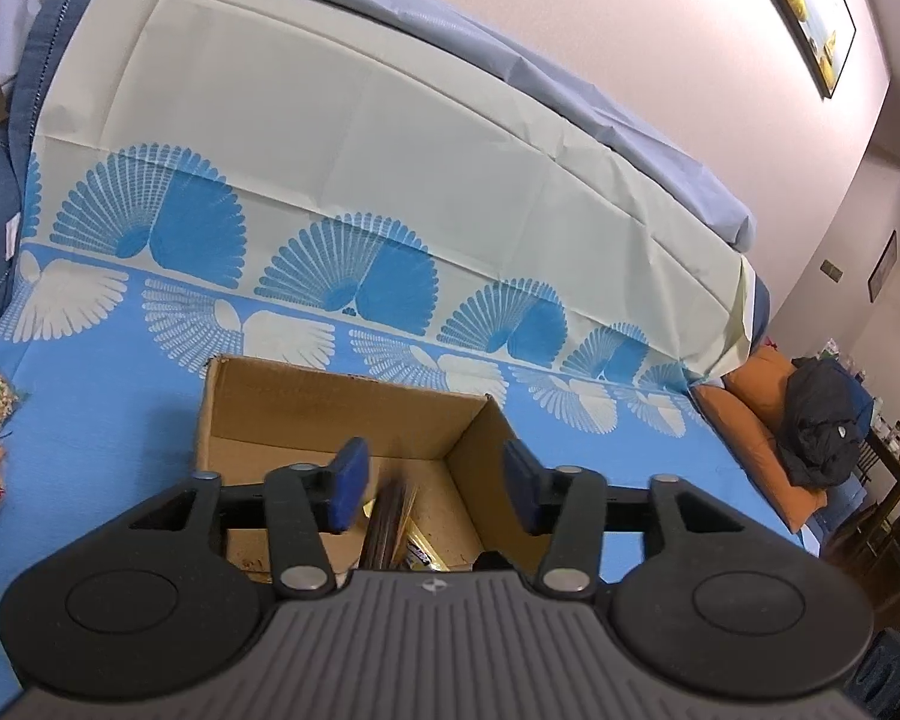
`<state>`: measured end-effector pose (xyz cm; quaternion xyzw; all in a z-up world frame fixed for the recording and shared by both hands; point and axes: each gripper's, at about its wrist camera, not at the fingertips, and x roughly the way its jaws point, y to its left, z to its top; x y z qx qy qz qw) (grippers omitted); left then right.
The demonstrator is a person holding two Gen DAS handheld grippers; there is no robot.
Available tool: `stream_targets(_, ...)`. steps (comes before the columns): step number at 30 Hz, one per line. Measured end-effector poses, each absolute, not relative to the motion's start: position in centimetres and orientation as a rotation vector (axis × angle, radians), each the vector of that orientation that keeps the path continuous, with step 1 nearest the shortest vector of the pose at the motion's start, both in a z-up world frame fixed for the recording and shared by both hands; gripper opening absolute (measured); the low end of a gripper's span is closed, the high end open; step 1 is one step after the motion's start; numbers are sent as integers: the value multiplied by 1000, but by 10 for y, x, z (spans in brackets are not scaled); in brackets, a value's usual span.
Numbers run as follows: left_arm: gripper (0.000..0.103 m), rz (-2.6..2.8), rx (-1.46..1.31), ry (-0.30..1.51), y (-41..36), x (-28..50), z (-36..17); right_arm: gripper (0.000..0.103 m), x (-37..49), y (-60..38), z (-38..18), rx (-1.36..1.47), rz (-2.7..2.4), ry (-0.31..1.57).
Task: Organize snacks
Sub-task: 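Open both tools over the box to drop the two snacks, then move both tools back to the remaining snacks on the sofa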
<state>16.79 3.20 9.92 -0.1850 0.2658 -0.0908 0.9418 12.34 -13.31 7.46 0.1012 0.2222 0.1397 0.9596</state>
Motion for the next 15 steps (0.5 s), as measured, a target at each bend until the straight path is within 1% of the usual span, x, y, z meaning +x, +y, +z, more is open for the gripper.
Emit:
stream_targets(2, 61, -177, -372, 538, 34, 163, 100, 57, 123, -132, 74, 202, 277, 453)
stream_targets(8, 61, -133, -350, 499, 49, 134, 89, 60, 120, -129, 69, 192, 266, 459)
stream_targets(10, 58, -125, -336, 487, 56, 121, 81, 60, 118, -127, 67, 186, 264, 458)
stream_targets(11, 56, -122, -331, 487, 61, 114, 77, 60, 116, -126, 66, 182, 265, 459)
stream_targets(13, 40, -122, -331, 508, 73, 103, 68, 60, 114, -124, 63, 176, 267, 454)
stream_targets(14, 37, -117, -334, 519, 80, 97, 63, 60, 112, -123, 62, 174, 269, 448)
stream_targets(15, 32, -114, -339, 528, 86, 93, 58, 60, 111, -122, 62, 171, 273, 442)
